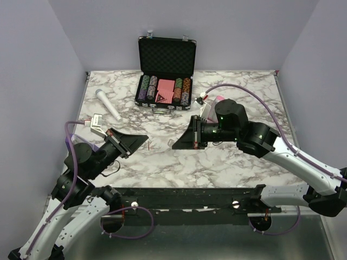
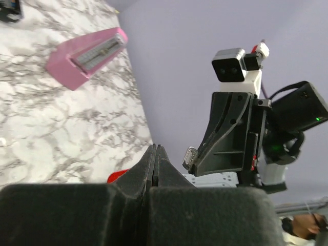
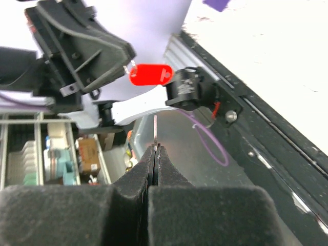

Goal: Remove the keys from the keyring

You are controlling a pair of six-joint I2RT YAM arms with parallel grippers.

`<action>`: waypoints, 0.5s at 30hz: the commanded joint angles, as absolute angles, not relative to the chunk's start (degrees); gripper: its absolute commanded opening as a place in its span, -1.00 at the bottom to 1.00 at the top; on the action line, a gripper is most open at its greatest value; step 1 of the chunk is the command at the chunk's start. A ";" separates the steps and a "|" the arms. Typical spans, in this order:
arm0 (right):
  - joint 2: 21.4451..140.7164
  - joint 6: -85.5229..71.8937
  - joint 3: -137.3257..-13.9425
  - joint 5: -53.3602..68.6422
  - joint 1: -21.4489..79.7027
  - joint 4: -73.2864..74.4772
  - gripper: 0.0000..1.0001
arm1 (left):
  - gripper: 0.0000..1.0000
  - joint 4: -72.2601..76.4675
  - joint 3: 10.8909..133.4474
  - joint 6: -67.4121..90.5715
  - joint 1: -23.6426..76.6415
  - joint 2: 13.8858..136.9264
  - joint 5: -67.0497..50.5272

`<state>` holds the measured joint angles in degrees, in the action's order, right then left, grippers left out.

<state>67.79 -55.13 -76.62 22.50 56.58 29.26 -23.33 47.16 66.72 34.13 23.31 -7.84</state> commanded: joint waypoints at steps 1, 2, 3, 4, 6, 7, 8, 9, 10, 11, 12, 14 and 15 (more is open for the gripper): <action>66.62 -54.05 -74.10 13.63 56.78 36.73 -0.99 | -1.00 -33.82 47.99 61.09 34.01 23.20 -0.89; 66.36 -54.40 -73.31 12.75 56.78 36.91 -0.99 | -1.00 -34.45 47.55 60.56 34.01 23.46 -0.44; 66.27 -54.49 -72.60 12.40 56.86 37.18 -0.99 | -1.00 -34.71 46.77 60.03 34.01 23.64 -0.44; 66.10 -54.58 -71.99 11.87 56.78 37.35 -0.99 | -1.00 -34.80 46.15 59.42 33.93 23.99 0.95; 65.57 -54.84 -70.76 10.90 56.78 37.97 -0.99 | -1.00 -35.07 44.57 58.01 34.01 24.96 2.54; 65.22 -55.02 -70.14 10.55 56.78 38.32 -0.99 | -1.00 -35.85 43.86 57.66 34.01 25.57 3.42; 64.95 -55.11 -69.27 10.37 56.78 38.49 -0.99 | -1.00 -36.29 43.16 57.13 34.01 26.45 4.47; 64.52 -55.46 -68.39 10.20 56.78 38.58 -0.99 | -1.00 -36.47 42.28 56.78 34.01 27.33 5.18; 64.08 -55.72 -67.68 10.02 56.86 38.58 -0.99 | -1.00 -36.30 41.58 56.34 33.93 28.20 5.88; 63.55 -55.81 -66.98 10.02 56.87 38.58 -0.99 | -1.00 -35.78 40.53 56.08 34.01 28.91 6.24; 63.20 -56.07 -66.19 9.93 56.87 38.58 -0.99 | -1.00 -34.90 39.30 55.90 33.84 29.70 6.68; 62.49 -56.42 -65.04 9.93 56.78 38.67 -0.99 | -1.00 -32.97 36.84 55.20 33.92 31.19 7.20; 62.14 -56.60 -64.52 9.84 56.86 38.85 -0.99 | -1.00 -32.18 35.70 55.28 33.75 32.07 7.64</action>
<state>64.10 -55.66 -66.43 12.32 56.58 37.23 -33.41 39.81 57.82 34.13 29.52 3.57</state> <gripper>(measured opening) 0.009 0.006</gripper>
